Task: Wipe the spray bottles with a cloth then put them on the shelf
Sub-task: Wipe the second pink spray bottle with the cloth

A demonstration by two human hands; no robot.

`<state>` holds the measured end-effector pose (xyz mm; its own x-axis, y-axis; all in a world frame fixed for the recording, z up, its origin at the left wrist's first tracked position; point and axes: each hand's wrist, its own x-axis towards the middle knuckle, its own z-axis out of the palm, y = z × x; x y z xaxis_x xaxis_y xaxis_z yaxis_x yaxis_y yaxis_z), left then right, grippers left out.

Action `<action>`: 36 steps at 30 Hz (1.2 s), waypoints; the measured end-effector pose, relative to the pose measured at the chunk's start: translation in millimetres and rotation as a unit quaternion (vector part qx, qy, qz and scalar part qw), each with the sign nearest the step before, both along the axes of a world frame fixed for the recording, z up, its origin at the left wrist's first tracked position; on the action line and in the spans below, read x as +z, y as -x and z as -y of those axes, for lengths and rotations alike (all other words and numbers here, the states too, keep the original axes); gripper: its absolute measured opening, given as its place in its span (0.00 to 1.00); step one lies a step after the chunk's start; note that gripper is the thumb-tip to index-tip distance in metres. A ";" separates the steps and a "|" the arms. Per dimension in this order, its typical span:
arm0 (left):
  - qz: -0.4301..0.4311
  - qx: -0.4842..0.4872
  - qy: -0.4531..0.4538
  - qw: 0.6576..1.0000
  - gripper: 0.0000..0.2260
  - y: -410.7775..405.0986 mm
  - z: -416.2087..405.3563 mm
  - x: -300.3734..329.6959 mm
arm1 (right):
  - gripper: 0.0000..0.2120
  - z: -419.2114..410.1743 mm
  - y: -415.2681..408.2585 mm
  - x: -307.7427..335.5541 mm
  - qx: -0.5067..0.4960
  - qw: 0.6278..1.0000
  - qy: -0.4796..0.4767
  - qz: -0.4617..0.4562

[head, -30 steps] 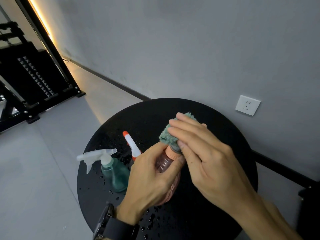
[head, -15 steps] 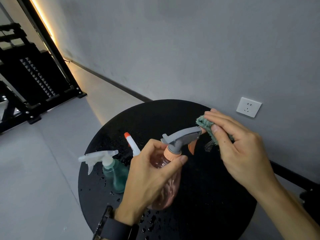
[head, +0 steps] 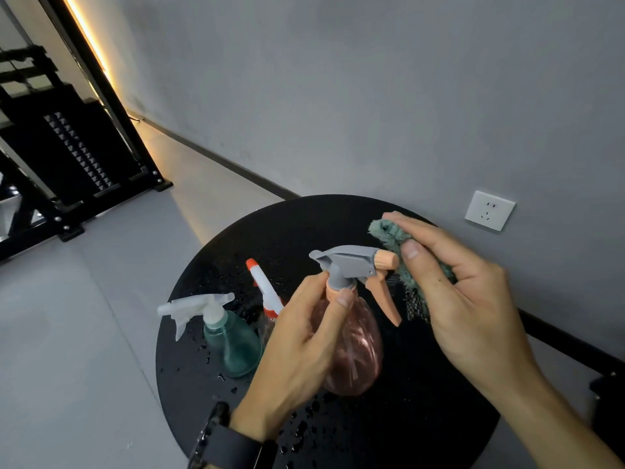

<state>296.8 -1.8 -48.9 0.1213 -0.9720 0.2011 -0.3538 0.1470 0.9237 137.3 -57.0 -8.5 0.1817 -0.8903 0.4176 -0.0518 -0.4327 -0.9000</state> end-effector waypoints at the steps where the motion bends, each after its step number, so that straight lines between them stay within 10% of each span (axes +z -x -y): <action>1: -0.007 -0.007 -0.002 1.000 0.16 2.2 -0.5 0.9 | 0.14 -2.5 -2.3 0.2 0.013 1.000 0.003 0.000; 13: -0.235 -0.021 -0.024 0.972 0.12 18.6 1.7 11.0 | 0.16 -16.9 -17.9 -2.2 0.052 0.998 0.043 0.018; 23: -0.311 -0.027 -0.043 0.949 0.11 17.0 2.9 10.5 | 0.17 -6.3 -18.7 -19.4 0.017 0.969 0.210 -0.129; 36: -0.420 0.000 -0.066 0.905 0.21 8.8 6.6 10.5 | 0.16 7.4 -4.0 -28.8 -0.038 0.971 0.182 -0.153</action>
